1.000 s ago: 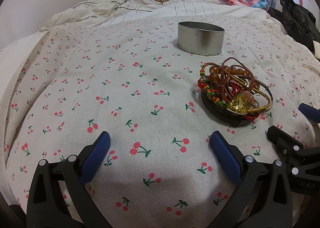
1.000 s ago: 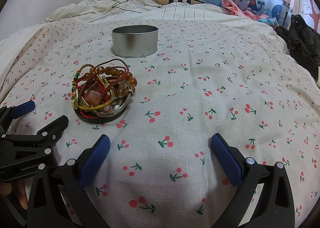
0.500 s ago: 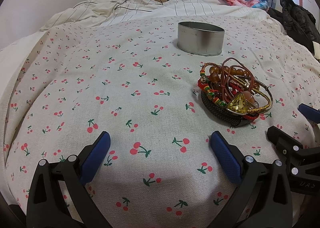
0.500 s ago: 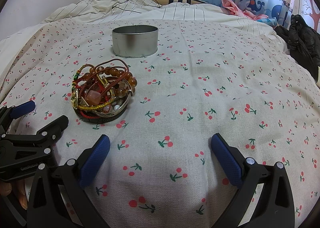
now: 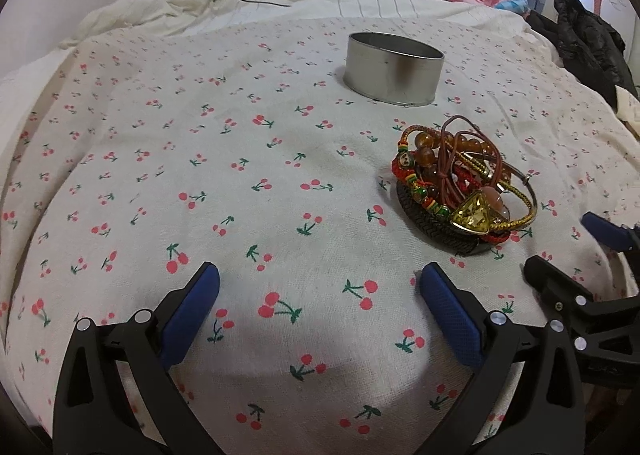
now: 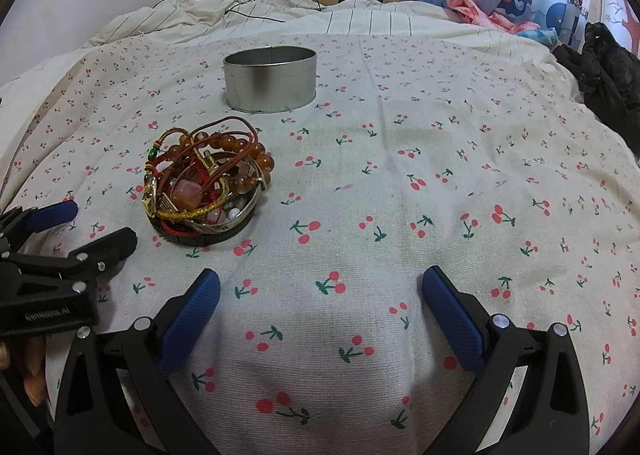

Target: Organize jewelry

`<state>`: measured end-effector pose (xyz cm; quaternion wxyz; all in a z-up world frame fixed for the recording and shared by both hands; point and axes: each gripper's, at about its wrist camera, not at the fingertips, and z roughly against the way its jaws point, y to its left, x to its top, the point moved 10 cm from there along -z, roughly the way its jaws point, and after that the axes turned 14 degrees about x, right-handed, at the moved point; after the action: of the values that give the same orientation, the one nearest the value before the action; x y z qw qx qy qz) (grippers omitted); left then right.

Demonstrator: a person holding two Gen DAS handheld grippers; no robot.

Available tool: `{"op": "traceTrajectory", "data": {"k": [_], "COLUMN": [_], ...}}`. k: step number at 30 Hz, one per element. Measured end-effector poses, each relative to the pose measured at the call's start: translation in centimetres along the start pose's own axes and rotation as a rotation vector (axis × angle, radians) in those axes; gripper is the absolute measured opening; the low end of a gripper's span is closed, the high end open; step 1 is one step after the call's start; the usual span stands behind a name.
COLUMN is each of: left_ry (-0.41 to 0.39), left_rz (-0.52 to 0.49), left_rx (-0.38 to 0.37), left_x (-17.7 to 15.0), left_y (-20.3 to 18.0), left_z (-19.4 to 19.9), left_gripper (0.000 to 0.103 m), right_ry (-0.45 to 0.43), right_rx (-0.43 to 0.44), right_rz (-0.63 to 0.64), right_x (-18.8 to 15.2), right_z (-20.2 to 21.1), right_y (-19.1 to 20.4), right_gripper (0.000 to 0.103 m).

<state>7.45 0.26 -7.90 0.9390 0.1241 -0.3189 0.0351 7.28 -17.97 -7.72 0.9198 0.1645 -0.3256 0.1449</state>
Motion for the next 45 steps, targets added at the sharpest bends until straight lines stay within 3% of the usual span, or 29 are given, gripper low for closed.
{"op": "traceTrajectory", "data": {"k": [4, 6, 11, 16, 21, 25, 29, 32, 33, 37, 41, 45], "left_ry": [0.021, 0.007, -0.019, 0.018, -0.02, -0.052, -0.069, -0.086, -0.093, -0.107, -0.098, -0.074], "left_rz": [-0.023, -0.028, 0.0, 0.06, 0.091, 0.09, 0.065, 0.043, 0.028, -0.003, 0.012, 0.048], "left_rx": [-0.026, -0.027, -0.014, -0.116, -0.191, -0.25, -0.291, -0.325, -0.34, -0.385, -0.453, -0.484], "left_x": [0.7, 1.4, 3.8, 3.8, 4.6, 4.9, 5.1, 5.5, 5.7, 6.5, 7.1, 7.3], "left_y": [0.1, 0.4, 1.5, 1.4, 0.9, 0.0, -1.0, -2.0, -2.6, -4.1, -5.0, -5.2], "left_z": [0.0, 0.1, -0.1, -0.4, 0.7, 1.6, 2.1, 2.3, 2.3, 2.1, 1.6, 0.9], "left_gripper": [0.097, 0.097, 0.097, 0.097, 0.097, 0.097, 0.097, 0.097, 0.097, 0.097, 0.096, 0.086], "right_ry": [0.044, 0.013, -0.042, -0.024, 0.041, 0.084, 0.149, 0.195, 0.214, 0.225, 0.187, 0.144], "right_rx": [0.031, 0.033, 0.144, 0.235, 0.371, 0.496, 0.602, 0.655, 0.677, 0.729, 0.759, 0.773], "right_rz": [0.021, 0.051, 0.084, 0.135, 0.208, 0.235, 0.232, 0.21, 0.199, 0.181, 0.146, 0.116], "right_x": [0.5, 1.6, 5.9, 8.8, 9.8, 10.5, 10.2, 9.5, 9.2, 8.8, 9.4, 10.3], "right_z": [0.3, 1.3, 2.3, 0.2, -1.7, -2.8, -3.8, -4.9, -5.3, -5.3, -4.4, -3.4], "right_y": [0.1, 0.0, -0.4, 0.1, 1.9, 2.8, 3.3, 3.5, 3.7, 4.3, 4.2, 3.7], "right_gripper": [0.097, 0.097, 0.097, 0.096, 0.071, 0.065, 0.041, 0.033, 0.02, 0.005, 0.003, 0.003]}}
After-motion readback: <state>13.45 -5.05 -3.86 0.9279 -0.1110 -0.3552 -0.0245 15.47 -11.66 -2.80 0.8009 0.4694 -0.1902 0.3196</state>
